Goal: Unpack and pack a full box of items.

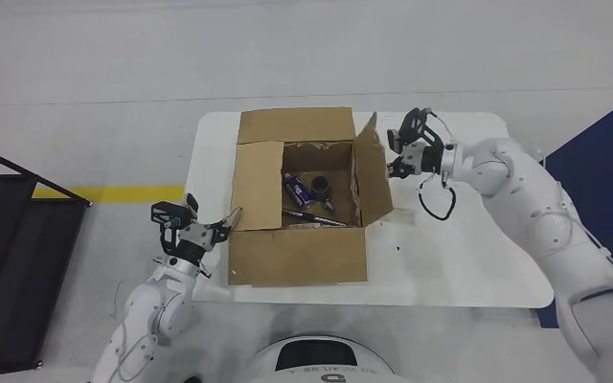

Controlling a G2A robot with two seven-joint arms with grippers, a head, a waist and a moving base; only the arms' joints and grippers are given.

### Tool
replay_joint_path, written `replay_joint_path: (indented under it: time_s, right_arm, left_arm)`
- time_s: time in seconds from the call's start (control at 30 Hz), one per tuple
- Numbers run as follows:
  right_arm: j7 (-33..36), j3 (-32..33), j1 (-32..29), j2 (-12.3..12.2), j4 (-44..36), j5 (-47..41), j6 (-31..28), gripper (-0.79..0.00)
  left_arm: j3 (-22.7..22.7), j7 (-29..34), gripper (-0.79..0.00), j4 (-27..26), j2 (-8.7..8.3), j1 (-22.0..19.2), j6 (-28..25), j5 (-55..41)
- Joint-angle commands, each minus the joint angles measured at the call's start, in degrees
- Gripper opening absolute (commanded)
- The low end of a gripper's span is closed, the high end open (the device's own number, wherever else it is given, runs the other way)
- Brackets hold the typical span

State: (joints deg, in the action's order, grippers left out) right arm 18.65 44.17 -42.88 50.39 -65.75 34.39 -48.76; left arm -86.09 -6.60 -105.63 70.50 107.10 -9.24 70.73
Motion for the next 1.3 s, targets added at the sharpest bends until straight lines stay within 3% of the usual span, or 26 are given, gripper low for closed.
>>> replay_joint_path:
  time_s: [0.0,0.5,0.87,0.97,1.13,1.27]
  right_arm:
    - [-0.9,-0.3,-0.3,0.3,-0.5,1.8,0.8,0.0]
    - [-3.8,1.1,-0.7,0.9,-2.7,14.7,4.6,0.0]
    - [-4.4,1.6,-0.8,0.9,-2.6,14.7,5.3,0.0]
    - [-7.4,3.2,-2.0,0.9,-2.6,12.5,8.6,0.0]
    - [-10.8,5.2,-3.6,1.1,-4.6,7.5,7.1,0.0]
    - [-7.7,4.0,-3.4,1.7,-7.5,10.5,9.0,0.0]
  left_arm:
    - [0.0,-0.3,0.0,0.0,0.02,0.2,0.1,-0.2]
    - [-0.1,0.6,0.0,0.7,0.02,-0.8,-1.4,-2.5]
    - [-0.1,0.6,0.0,0.7,0.02,-0.8,-1.4,-2.5]
    - [-0.1,0.6,0.0,0.7,0.02,-0.8,-1.4,-2.5]
    - [-0.1,0.6,0.0,0.7,0.02,-0.8,-1.4,-2.5]
    - [-0.1,0.6,0.0,0.7,0.02,-0.8,-1.4,-2.5]
